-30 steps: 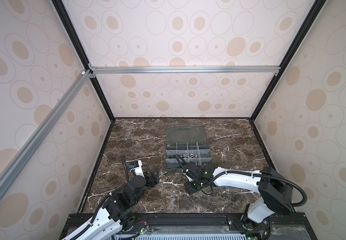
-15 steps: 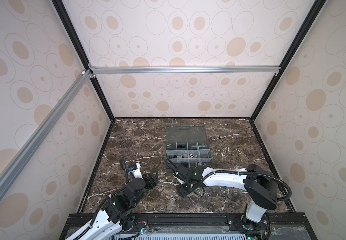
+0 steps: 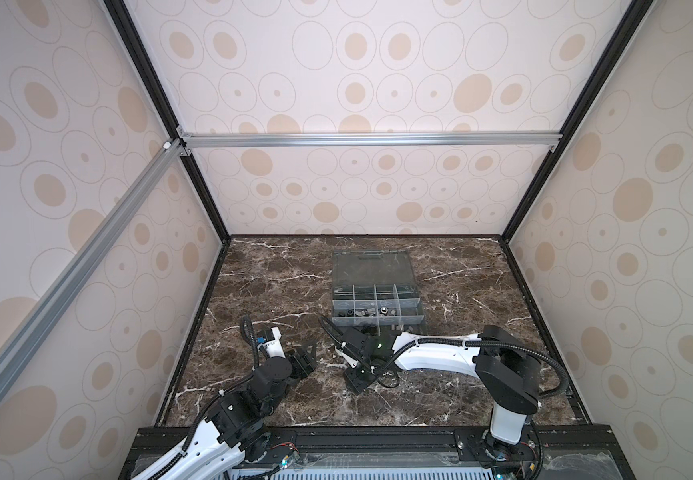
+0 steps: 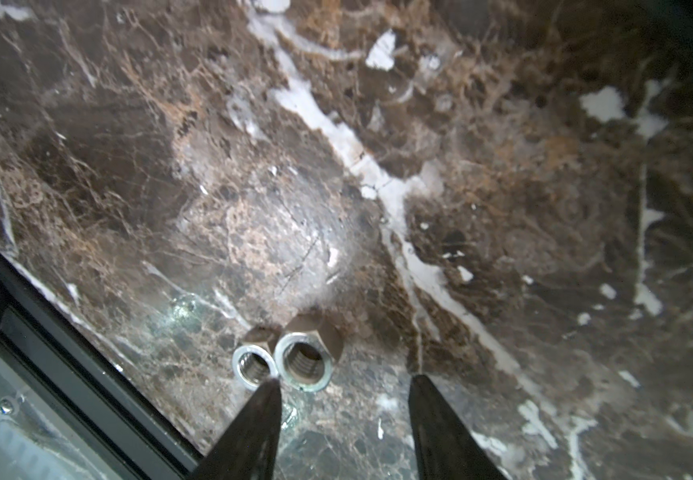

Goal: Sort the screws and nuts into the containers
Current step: 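Lower the right gripper and close it on a silver hex nut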

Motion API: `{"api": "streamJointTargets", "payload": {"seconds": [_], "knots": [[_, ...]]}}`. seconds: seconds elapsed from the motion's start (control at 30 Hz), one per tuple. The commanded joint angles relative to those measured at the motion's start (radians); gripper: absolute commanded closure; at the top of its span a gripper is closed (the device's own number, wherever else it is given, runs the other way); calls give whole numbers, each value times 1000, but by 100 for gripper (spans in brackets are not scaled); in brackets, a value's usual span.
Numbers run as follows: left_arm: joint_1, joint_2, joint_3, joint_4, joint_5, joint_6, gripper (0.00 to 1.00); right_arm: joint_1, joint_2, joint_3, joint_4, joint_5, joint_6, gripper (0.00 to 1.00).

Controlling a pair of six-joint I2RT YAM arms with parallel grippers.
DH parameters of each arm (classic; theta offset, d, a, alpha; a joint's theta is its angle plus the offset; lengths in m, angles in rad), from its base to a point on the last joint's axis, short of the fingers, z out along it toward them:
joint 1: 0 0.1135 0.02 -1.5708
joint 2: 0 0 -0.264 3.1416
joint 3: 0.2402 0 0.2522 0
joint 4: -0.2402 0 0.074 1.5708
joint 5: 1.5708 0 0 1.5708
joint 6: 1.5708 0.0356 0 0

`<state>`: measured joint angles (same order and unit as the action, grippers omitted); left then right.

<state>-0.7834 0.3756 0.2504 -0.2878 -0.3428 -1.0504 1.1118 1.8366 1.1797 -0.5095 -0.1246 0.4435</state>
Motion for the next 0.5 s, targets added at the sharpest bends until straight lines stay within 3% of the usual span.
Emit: {"api": "streamJointTargets", "payload": {"seconds": [0.0,0.23,0.47], "knots": [[6,-9,-11,27,-14,-30,23,14,29,29,-25,1,-8,47],[6,-9,-29,47,-1,-46,23,24,55,50,-30,5,-11,48],[6,-10,-34,49,5,-54,23,24,68,65,-72,88,10,52]]}}
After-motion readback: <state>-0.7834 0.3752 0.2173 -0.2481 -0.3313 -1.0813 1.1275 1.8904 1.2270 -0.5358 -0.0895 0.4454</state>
